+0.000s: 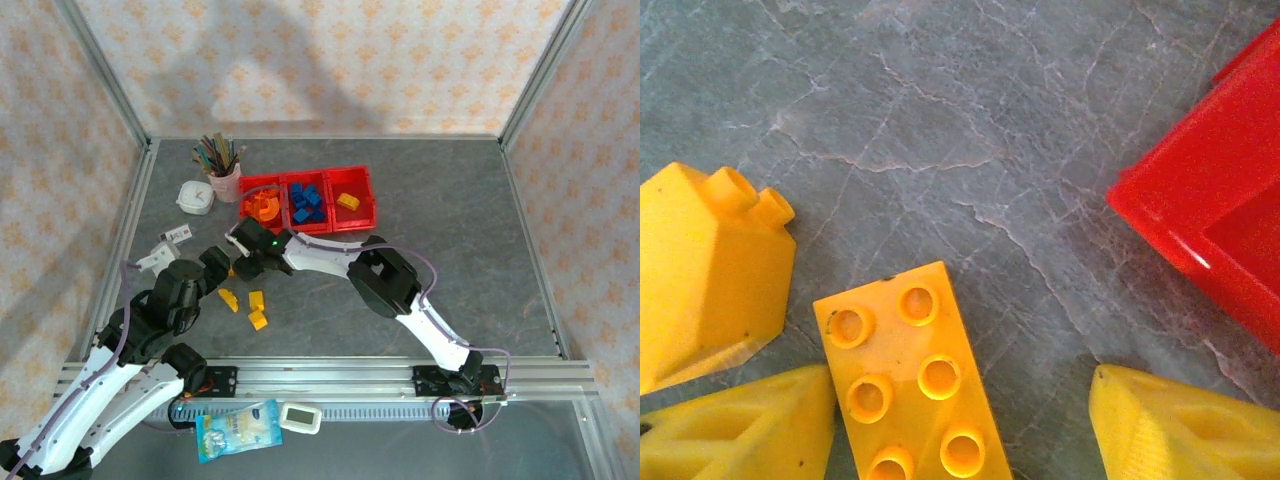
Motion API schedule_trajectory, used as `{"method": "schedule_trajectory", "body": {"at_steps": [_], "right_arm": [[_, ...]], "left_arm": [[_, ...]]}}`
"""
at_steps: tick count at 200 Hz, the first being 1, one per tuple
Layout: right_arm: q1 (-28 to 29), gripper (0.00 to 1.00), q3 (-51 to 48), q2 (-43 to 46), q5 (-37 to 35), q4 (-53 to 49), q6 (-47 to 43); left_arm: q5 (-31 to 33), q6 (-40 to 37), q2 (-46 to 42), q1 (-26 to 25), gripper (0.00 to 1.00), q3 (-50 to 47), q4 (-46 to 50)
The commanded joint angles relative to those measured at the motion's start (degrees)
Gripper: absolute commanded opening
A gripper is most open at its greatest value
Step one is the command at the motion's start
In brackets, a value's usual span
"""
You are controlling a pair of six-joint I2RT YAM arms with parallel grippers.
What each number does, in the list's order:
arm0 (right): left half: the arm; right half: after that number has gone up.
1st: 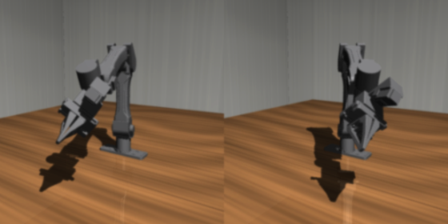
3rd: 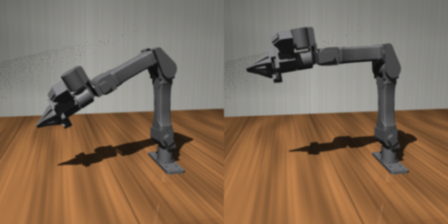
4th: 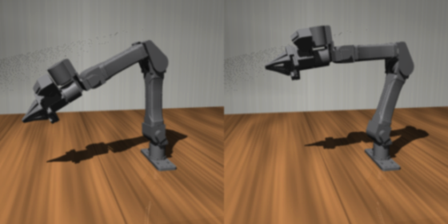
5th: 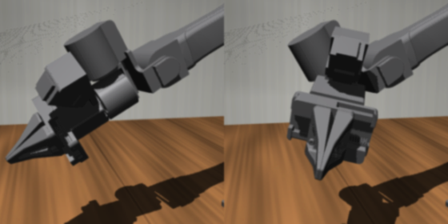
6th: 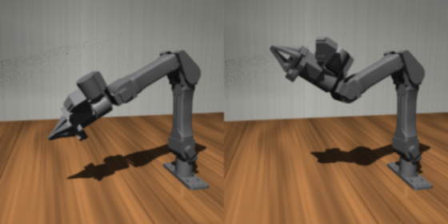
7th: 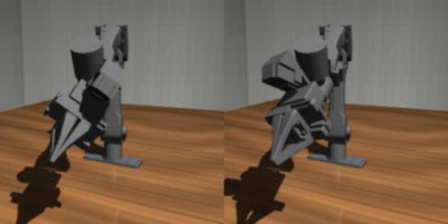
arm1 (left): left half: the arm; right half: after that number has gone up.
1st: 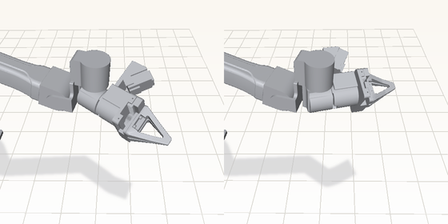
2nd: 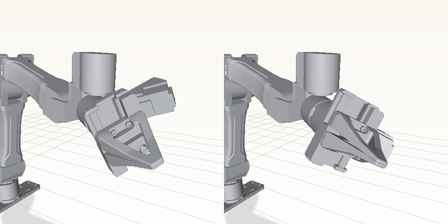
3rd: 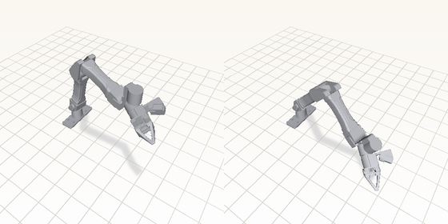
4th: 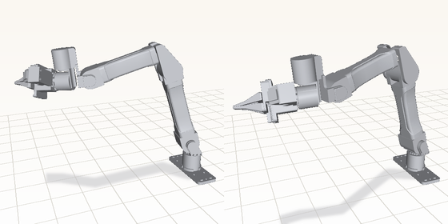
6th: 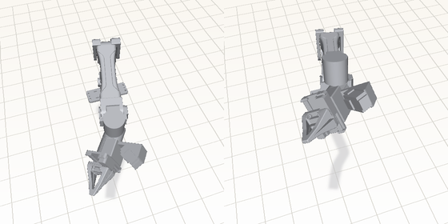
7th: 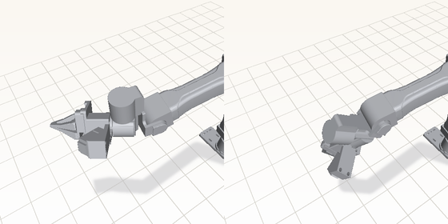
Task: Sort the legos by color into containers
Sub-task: Pick up the lego from the middle-left of the table.
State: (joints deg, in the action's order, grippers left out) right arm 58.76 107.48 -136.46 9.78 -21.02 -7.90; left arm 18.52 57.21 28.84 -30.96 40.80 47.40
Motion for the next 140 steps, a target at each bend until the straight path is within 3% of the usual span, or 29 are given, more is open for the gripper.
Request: {"method": "schedule_trajectory", "body": {"at_steps": [1, 83, 140], "right_arm": [[0.67, 0.64, -0.69, -1.05, 1.34, -3.31, -2.55], [1.82, 0.35, -4.05, 1.49, -7.14, -2.27, -1.06], [1.28, 0.31, -10.73, 9.93, -5.68, 1.5, 2.42]], "left_arm": [[2.0, 0.65, -0.28, 0.3, 0.99, 1.81, 2.92], [1.52, 0.54, -0.36, 0.28, 0.99, 1.69, 2.08], [0.73, -0.28, -0.28, 0.33, 0.99, 1.92, 0.66]]}}
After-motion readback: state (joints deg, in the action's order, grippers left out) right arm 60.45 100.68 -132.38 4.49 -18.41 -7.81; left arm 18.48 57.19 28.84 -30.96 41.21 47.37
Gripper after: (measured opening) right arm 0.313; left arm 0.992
